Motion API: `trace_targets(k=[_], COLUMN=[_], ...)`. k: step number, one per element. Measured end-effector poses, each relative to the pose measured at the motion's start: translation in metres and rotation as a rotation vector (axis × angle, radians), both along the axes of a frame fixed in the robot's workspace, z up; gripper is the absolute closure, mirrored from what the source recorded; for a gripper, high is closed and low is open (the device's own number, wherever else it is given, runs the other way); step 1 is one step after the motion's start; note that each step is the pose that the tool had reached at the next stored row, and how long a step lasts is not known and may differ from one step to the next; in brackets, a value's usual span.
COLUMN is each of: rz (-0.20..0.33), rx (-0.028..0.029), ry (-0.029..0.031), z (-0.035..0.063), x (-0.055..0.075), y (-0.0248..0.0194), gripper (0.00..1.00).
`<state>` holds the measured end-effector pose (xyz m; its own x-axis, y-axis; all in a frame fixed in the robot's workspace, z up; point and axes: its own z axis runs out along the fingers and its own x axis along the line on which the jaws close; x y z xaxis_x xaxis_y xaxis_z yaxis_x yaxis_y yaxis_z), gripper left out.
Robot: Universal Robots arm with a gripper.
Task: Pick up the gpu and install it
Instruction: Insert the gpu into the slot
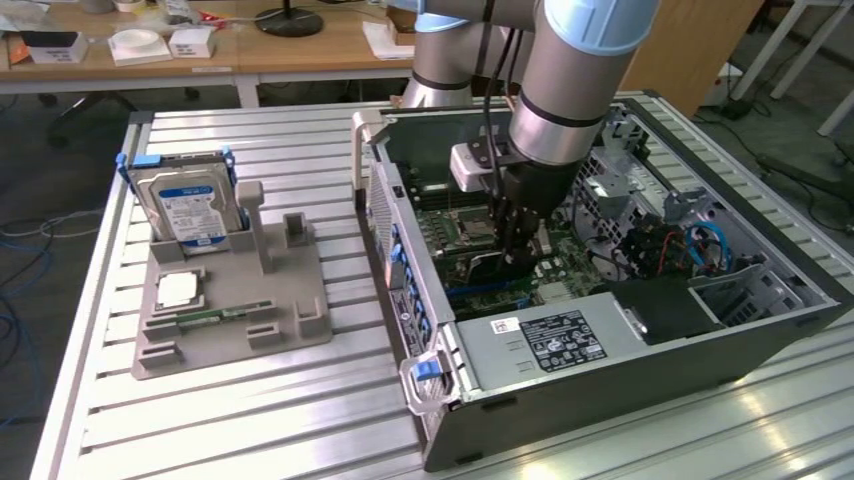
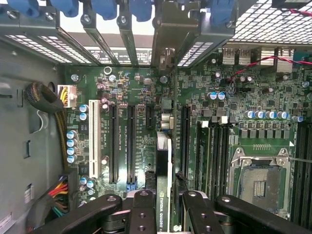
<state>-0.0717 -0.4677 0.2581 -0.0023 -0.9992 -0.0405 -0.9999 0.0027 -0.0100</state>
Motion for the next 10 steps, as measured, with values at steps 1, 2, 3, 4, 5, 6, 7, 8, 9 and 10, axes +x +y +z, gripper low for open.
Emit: trace_targets(k=[1, 2, 3, 4, 5, 6, 7, 8, 9, 10], rz=[0.0, 0.0, 0.0, 0.0, 0.0, 0.0, 0.0, 0.0, 0.0, 0.0], rx=[0.0002, 0.0003, 0.0002, 0.0001, 0.0001, 0.0002, 0.0001, 0.0, -0.0002, -0.0002], ry=[-0.0001, -0.0001, 0.0, 0.0, 0.0, 0.0, 0.0, 0.0, 0.0, 0.0001], z=[-0.0002, -0.0003, -0.0004, -0.0005, -0.0007, -0.0009, -0.0011, -0.0012, -0.0014, -0.0015], x=[0.0, 0.0, 0.0, 0.0, 0.0, 0.0, 0.0, 0.0, 0.0, -0.0001], y=[0.0002, 0.0003, 0.0004, 0.0006, 0.0009, 0.0011, 0.0014, 0.0015, 0.0017, 0.0017], gripper=[0.74, 0.74, 0.74, 0.74, 0.74, 0.74, 0.74, 0.74, 0.74, 0.74])
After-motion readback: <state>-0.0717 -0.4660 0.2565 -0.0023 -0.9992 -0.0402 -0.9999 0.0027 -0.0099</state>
